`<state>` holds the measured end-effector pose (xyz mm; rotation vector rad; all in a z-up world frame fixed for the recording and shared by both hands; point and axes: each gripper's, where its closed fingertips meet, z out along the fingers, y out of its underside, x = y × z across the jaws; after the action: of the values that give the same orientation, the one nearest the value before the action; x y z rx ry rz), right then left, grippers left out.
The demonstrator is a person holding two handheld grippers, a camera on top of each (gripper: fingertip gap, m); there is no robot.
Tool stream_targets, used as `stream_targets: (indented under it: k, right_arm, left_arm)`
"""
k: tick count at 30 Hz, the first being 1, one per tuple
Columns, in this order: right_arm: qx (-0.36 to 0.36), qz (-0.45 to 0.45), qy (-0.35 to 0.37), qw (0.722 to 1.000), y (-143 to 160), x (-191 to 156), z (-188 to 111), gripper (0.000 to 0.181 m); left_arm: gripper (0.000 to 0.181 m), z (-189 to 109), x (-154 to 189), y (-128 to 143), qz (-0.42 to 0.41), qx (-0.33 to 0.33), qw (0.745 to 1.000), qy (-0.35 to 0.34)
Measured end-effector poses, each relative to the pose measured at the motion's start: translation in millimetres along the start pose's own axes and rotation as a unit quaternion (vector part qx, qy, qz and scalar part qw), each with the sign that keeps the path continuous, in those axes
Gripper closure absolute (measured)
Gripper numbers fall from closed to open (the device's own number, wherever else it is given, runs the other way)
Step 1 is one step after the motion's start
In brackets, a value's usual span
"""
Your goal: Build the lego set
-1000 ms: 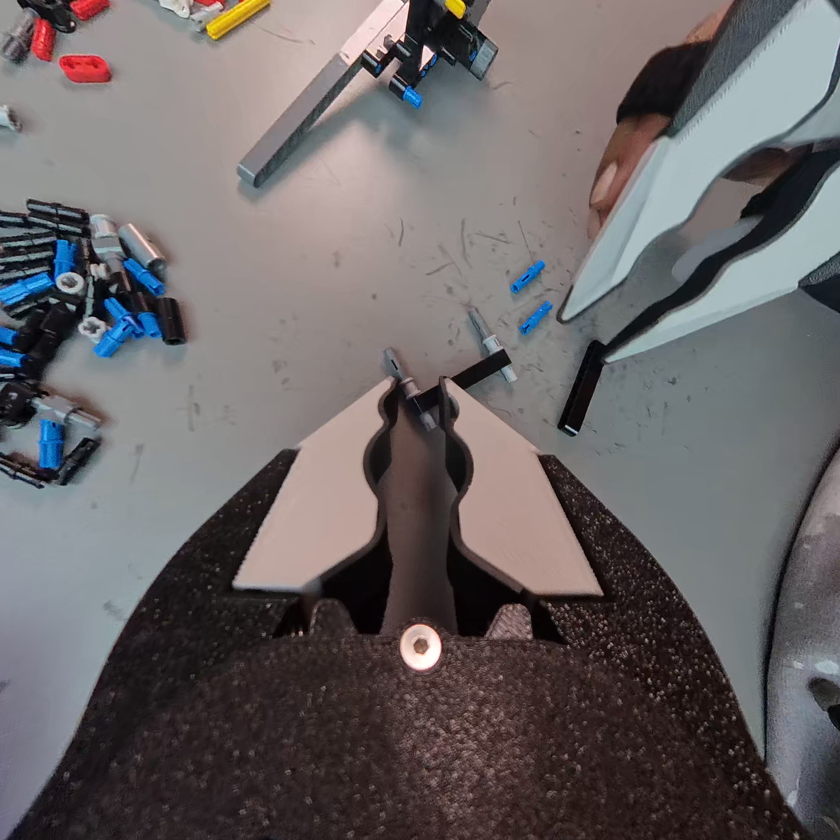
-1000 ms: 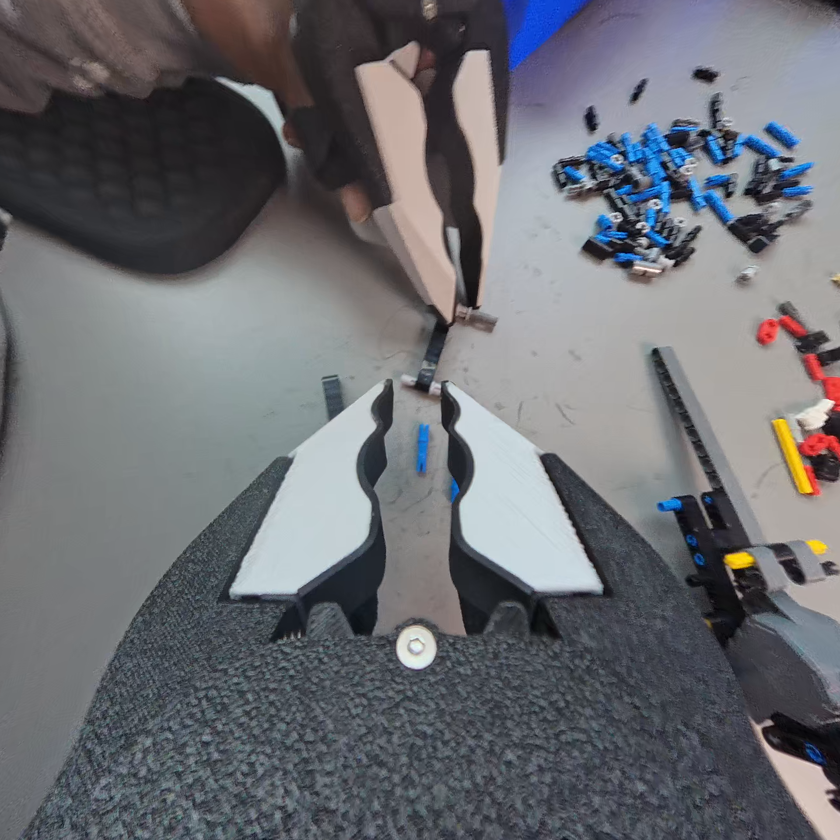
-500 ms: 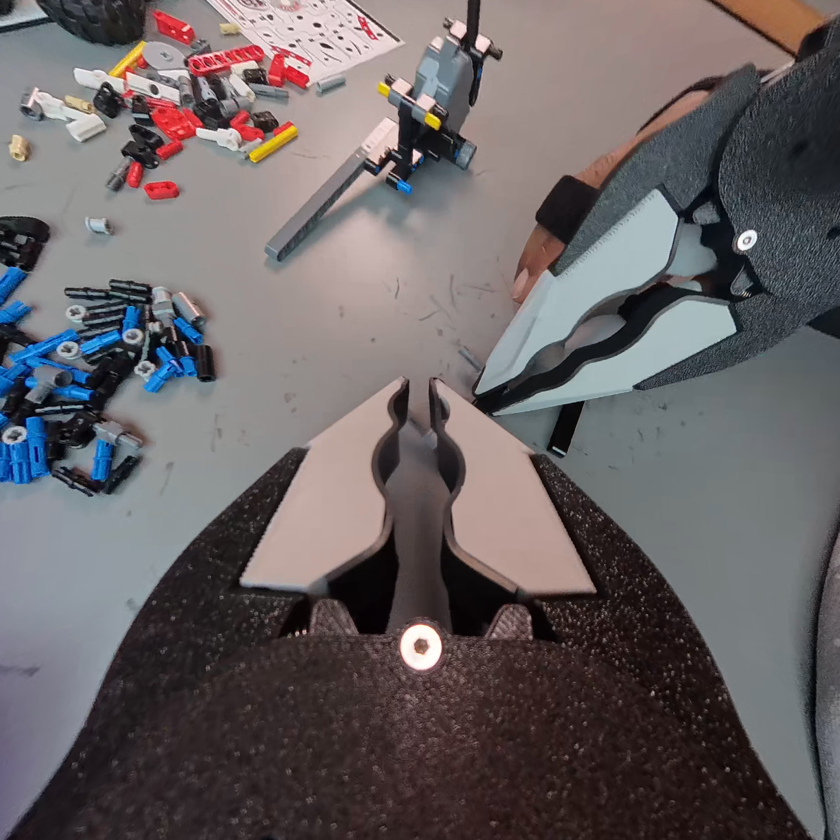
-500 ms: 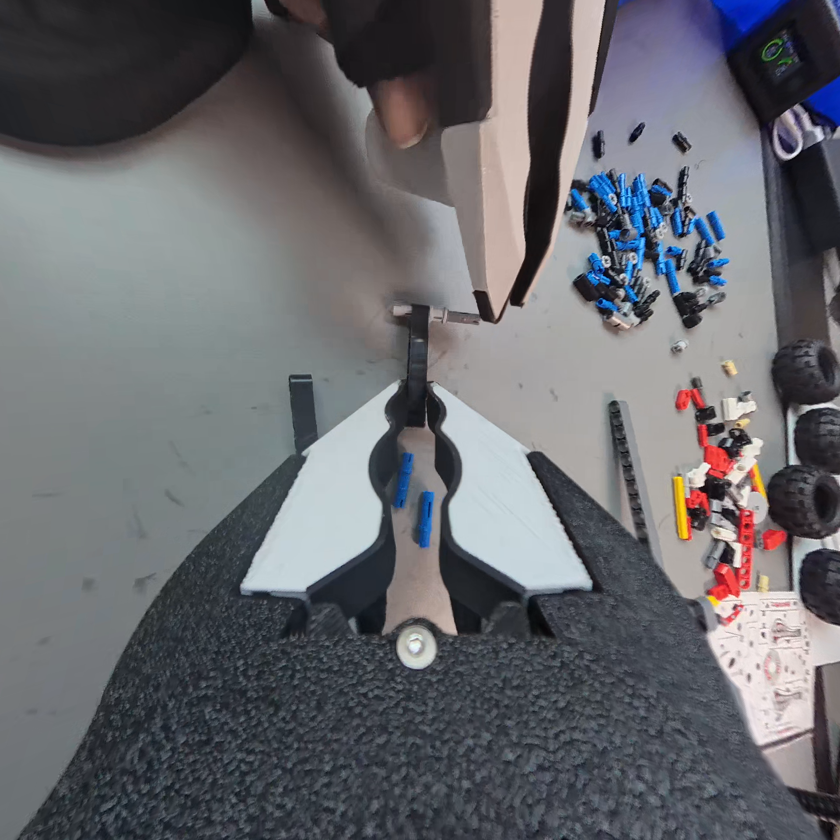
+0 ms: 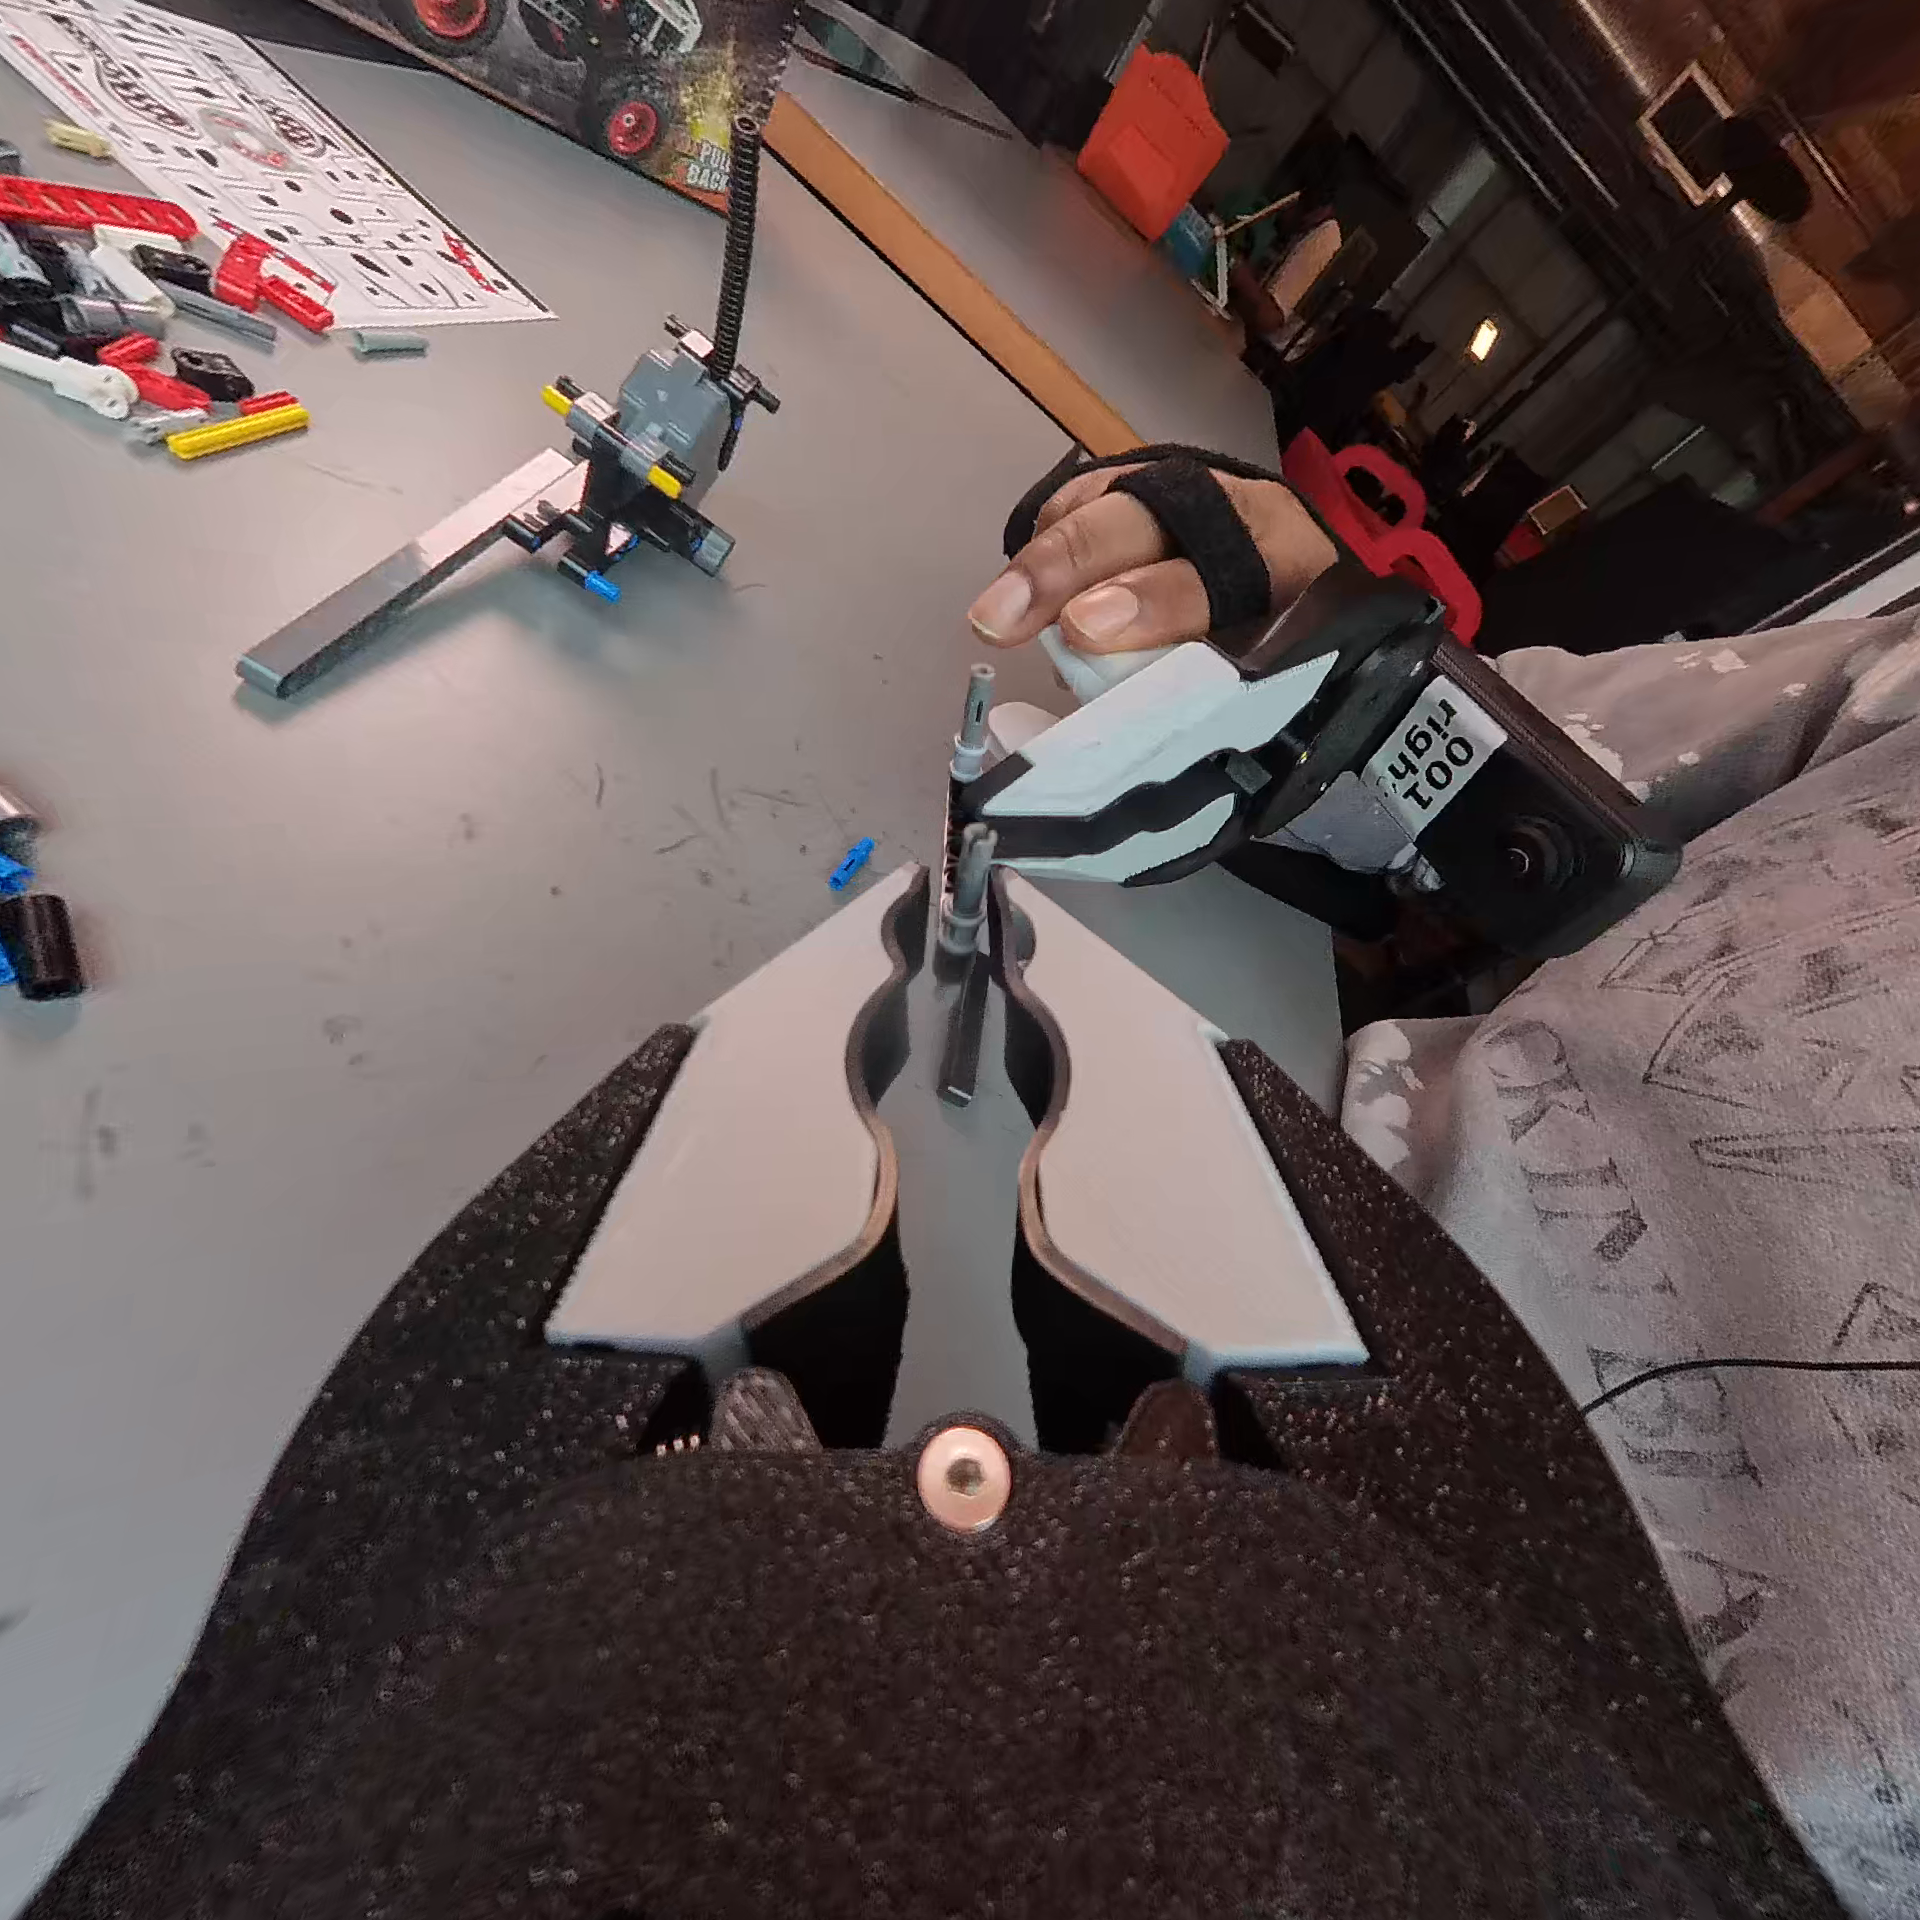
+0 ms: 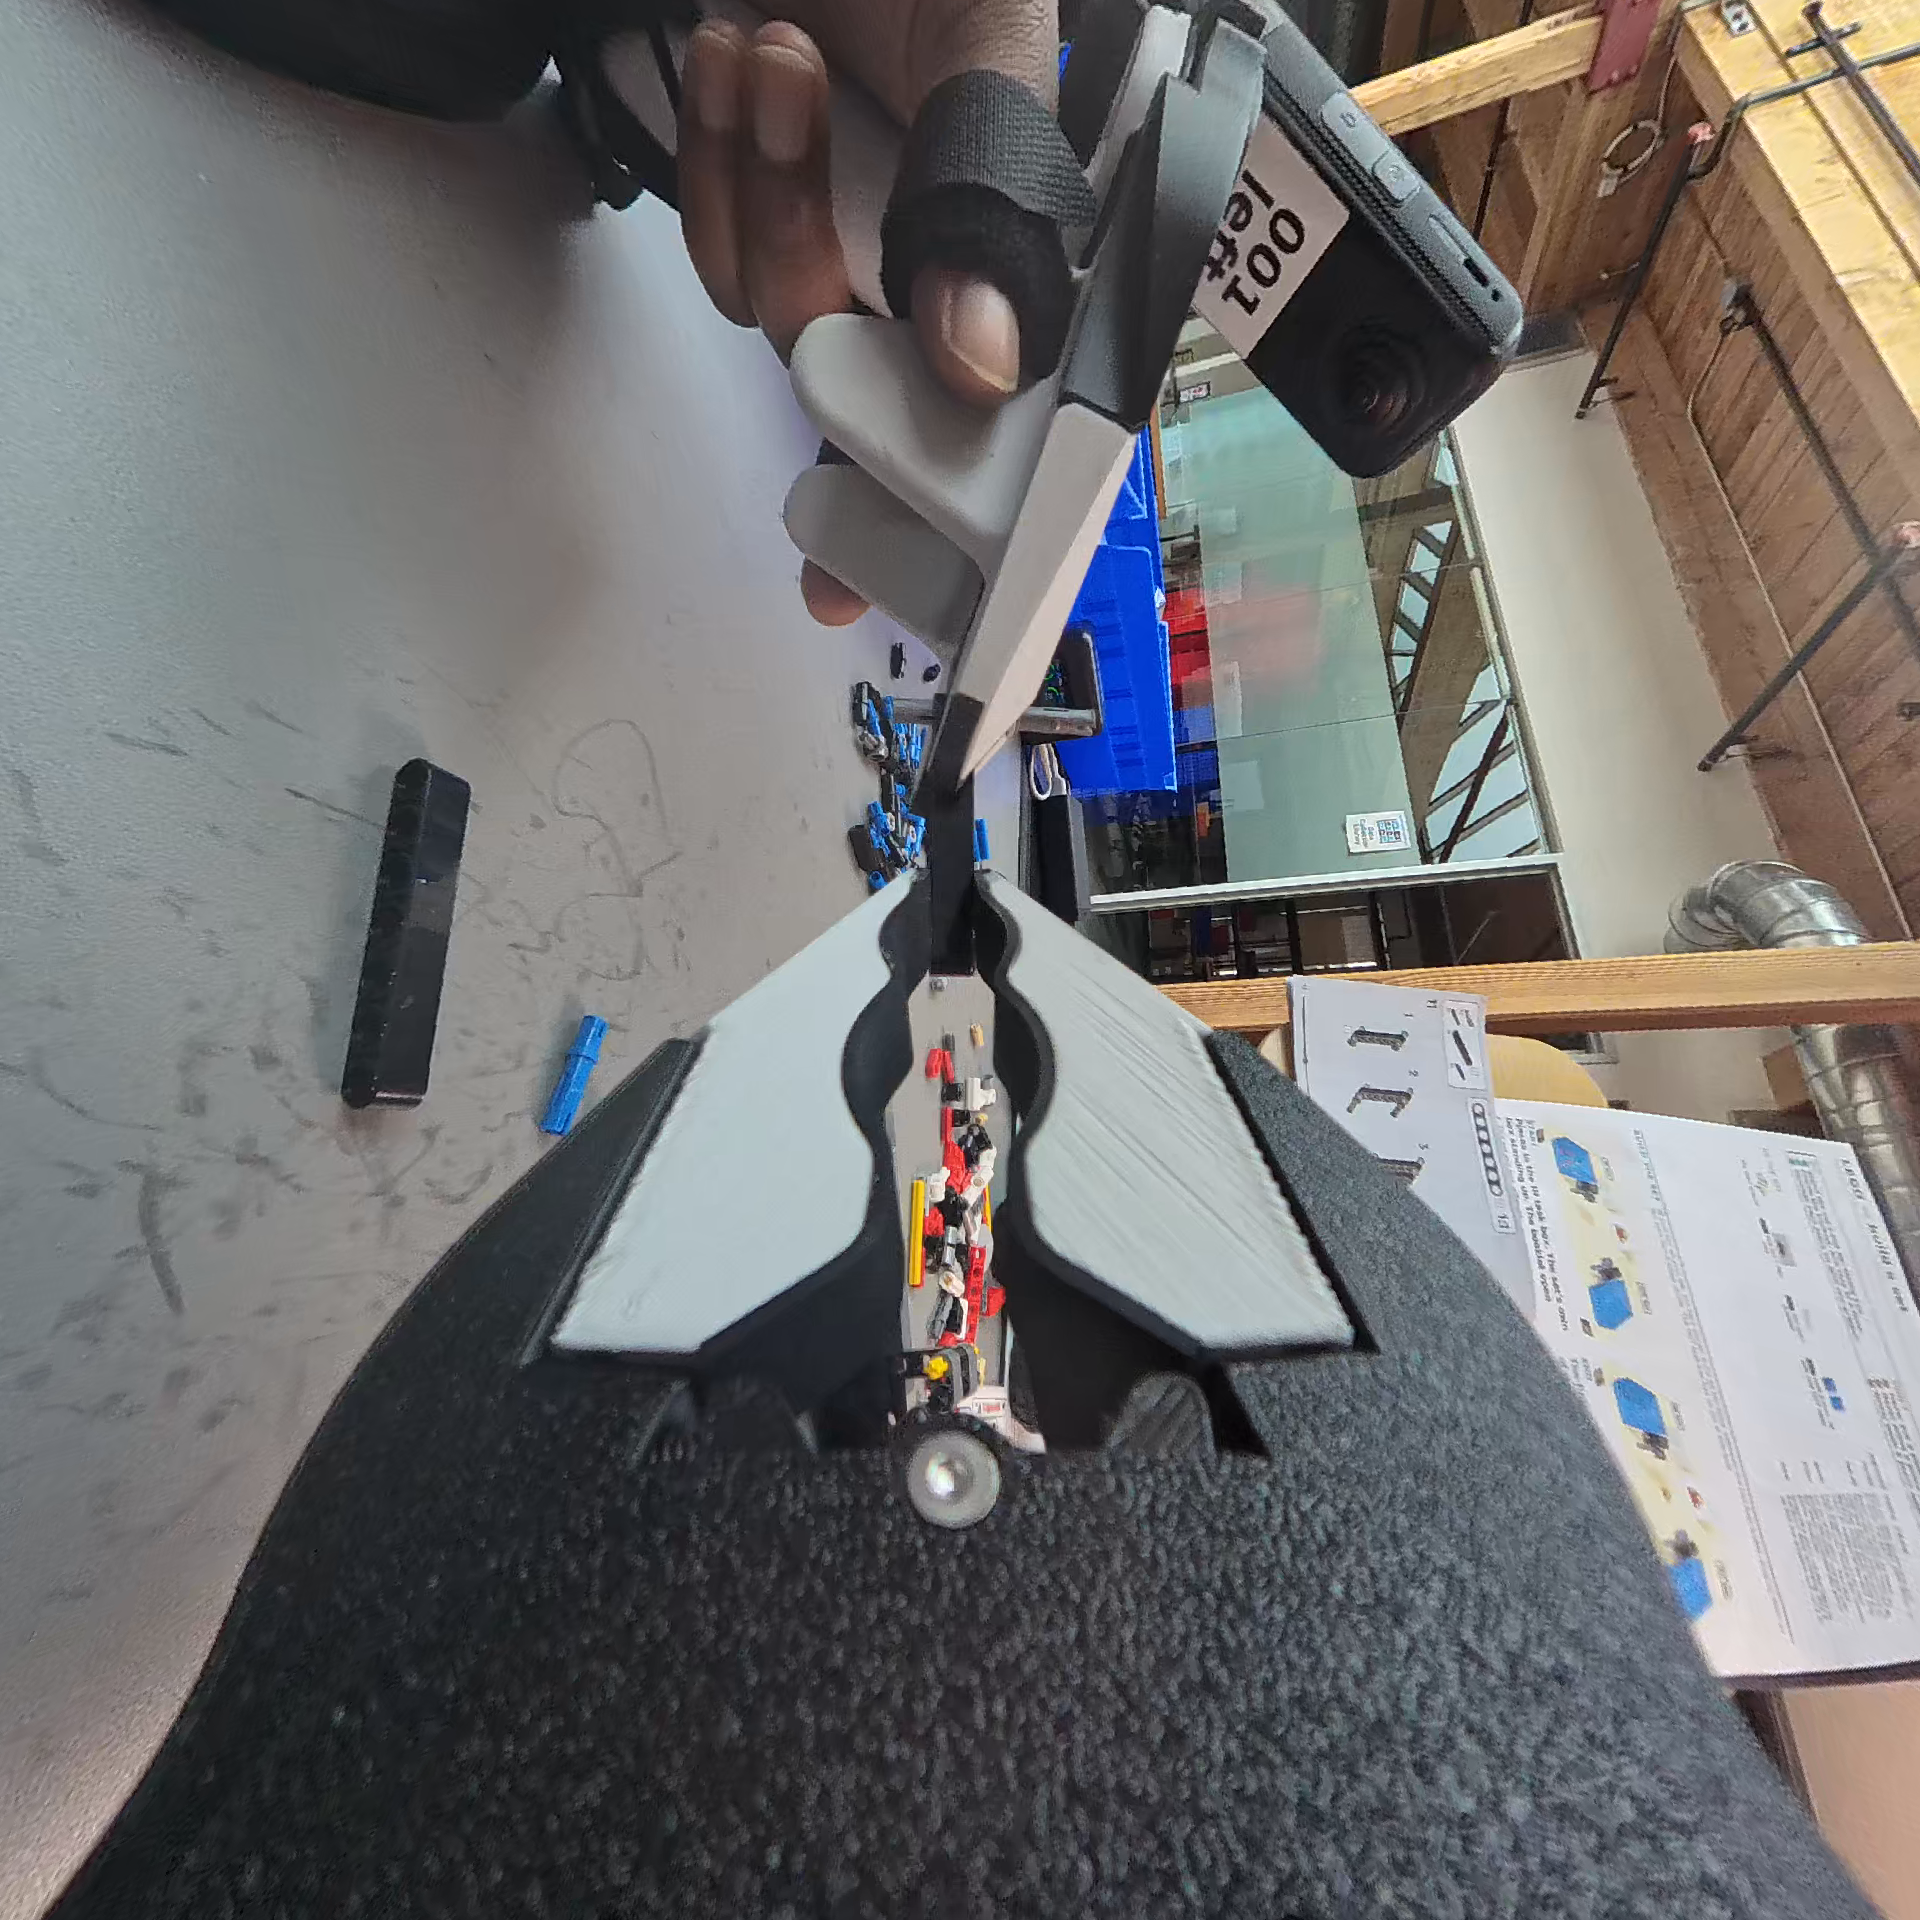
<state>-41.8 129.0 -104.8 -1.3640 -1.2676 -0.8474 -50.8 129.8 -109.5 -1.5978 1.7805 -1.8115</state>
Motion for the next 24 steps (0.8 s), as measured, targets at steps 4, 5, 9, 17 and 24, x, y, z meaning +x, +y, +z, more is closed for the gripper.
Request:
stream_targets:
  k: [4, 5, 9, 17, 24]
  right_arm:
    - [-0.004, 0.008, 0.007, 1.0, 2.5, 4.2, -1.9, 0.174]
    - [-0.005, 0.009, 0.009, 1.0, 2.4, 4.9, -2.2, 0.174]
    - [0.012, 0.185, -0.07, 0.98, 5.7, 3.0, -7.6, 0.172]
    - [-0.054, 0.389, -0.377, 0.839, 7.5, -77.3, -33.8, 0.156]
    - [-0.061, 0.356, -0.431, 0.827, -3.6, -92.2, -40.5, 0.174]
  left_arm:
    - [0.174, 0.6, 1.1, 0.9, 0.011, -0.004, 1.0, -0.004]
    - [0.174, -0.1, 0.5, -1.1, 0.023, 0.001, 1.0, -0.012]
    - [0.174, -1.2, 3.6, -5.0, 0.075, 0.007, 0.997, -0.029]
    - [0.174, -13.6, -25.1, 18.4, 0.174, -0.083, 0.974, -0.119]
    - [0.174, -0.1, -19.4, 52.0, 0.191, -0.163, 0.964, -0.084]
